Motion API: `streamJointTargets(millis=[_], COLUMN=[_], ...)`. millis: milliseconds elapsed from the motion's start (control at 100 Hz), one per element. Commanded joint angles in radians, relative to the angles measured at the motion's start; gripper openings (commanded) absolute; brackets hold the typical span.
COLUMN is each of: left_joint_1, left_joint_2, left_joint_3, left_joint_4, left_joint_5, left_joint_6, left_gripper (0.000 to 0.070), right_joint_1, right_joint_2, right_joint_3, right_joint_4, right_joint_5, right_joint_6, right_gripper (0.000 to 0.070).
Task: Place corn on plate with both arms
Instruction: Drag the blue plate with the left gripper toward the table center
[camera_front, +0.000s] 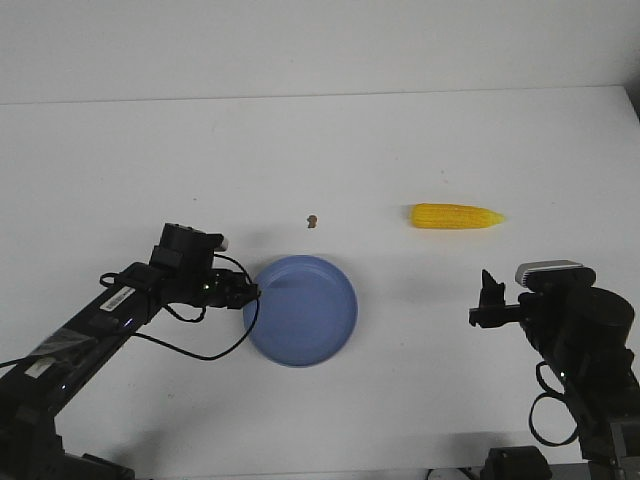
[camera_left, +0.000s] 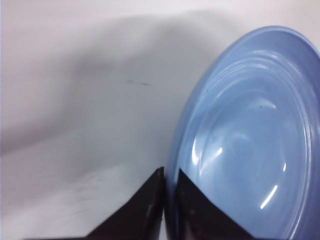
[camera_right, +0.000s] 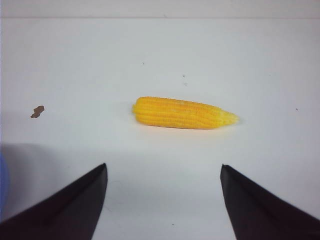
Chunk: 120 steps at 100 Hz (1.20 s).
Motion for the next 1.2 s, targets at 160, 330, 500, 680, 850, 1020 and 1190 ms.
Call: streamJointTargets(millis=[160, 330, 500, 680, 850, 1020, 1190], left_joint_1=[-0.005, -0.009, -0.017, -0.026, -0.029, -0.029, -0.03], left_joint_2=[0.015, 0.028, 0.063, 0.108, 0.111, 0.113, 0.114], left_joint_3=[0.003, 0.003, 0.003, 0.003, 0.003, 0.003, 0.003], left_joint_4=[0.027, 0.031, 0.041, 0.046, 0.049, 0.049, 0.048], left_joint_5=[-0.004, -0.008, -0.018, -0.017, -0.017, -0.021, -0.033], left_joint_6=[0.002, 0.01, 0.013, 0.012, 0.013, 0.013, 0.013], left_gripper=[0.0011, 0.0012, 0.0012, 0.0016, 0.0017, 0.0105, 0.0109], right_joint_1=[0.001, 0.001, 0.001, 0.001, 0.001, 0.001, 0.001], right_joint_2=[0.005, 0.005, 0.004, 0.004, 0.004, 0.004, 0.004], right_joint_3=[0.021, 0.021, 0.021, 0.021, 0.021, 0.021, 0.021], right_joint_4=[0.009, 0.009, 0.009, 0.009, 0.01, 0.009, 0.009], right_joint_5=[-0.002, -0.002, -0.002, -0.002, -0.002, -0.002, -0.002], right_joint_6=[0.008, 0.008, 0.008, 0.008, 0.008, 0.008, 0.008], right_gripper=[0.0479, 0.0479, 0.0479, 0.0479, 0.0479, 0.0479, 0.0479])
